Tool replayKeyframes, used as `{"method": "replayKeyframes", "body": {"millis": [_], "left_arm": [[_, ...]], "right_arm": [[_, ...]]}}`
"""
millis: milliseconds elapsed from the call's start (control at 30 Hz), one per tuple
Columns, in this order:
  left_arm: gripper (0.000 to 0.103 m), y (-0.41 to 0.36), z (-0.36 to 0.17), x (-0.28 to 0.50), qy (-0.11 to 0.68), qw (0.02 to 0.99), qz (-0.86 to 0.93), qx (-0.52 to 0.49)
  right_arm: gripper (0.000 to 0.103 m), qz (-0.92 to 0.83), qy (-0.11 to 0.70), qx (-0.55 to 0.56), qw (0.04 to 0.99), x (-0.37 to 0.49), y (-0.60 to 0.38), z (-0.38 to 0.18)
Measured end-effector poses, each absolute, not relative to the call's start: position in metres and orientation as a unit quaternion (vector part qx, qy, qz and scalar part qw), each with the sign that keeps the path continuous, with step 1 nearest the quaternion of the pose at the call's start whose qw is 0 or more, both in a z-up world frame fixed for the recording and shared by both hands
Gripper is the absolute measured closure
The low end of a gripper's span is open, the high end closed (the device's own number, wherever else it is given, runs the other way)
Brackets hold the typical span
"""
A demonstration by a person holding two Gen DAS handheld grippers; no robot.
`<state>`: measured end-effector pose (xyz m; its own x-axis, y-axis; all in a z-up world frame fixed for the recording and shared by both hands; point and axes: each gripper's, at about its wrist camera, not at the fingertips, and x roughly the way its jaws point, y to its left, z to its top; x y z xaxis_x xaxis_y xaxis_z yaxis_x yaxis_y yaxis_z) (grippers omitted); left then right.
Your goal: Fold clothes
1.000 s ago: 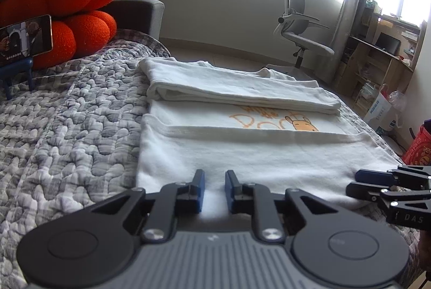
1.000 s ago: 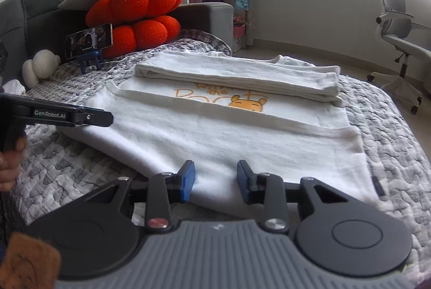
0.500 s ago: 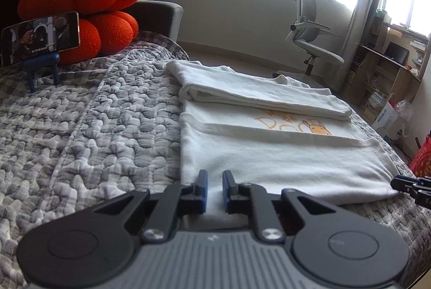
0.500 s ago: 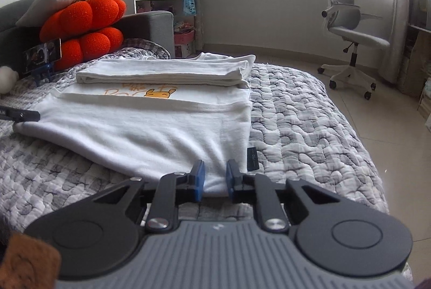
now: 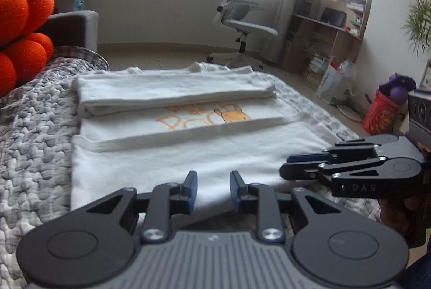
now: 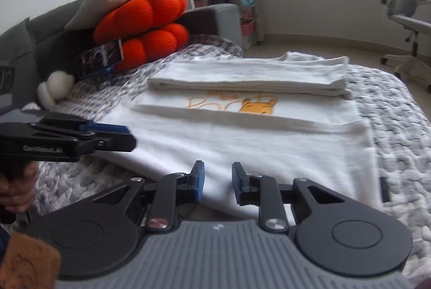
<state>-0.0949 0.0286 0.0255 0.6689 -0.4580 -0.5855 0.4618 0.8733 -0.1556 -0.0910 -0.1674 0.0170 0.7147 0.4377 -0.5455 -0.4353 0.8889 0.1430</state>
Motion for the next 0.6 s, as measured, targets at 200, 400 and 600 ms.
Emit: {"method": "replayKeyframes", "body": {"millis": [200, 400, 600], "left_arm": [[0.076, 0.022, 0.015, -0.107, 0.304, 0.919, -0.251, 0.034], [0.072, 0.014, 0.018, -0.111, 0.298, 0.921, -0.244, 0.056], [0.071, 0.037, 0.017, -0.116, 0.301, 0.927, -0.221, 0.026]], "right_arm": [[0.075, 0.217, 0.282, -0.029, 0.934, -0.098, -0.152, 0.015], [0.077, 0.252, 0.286, -0.023, 0.924, -0.096, -0.134, 0.015], [0.078, 0.249, 0.284, -0.013, 0.926, -0.099, -0.137, 0.011]]}}
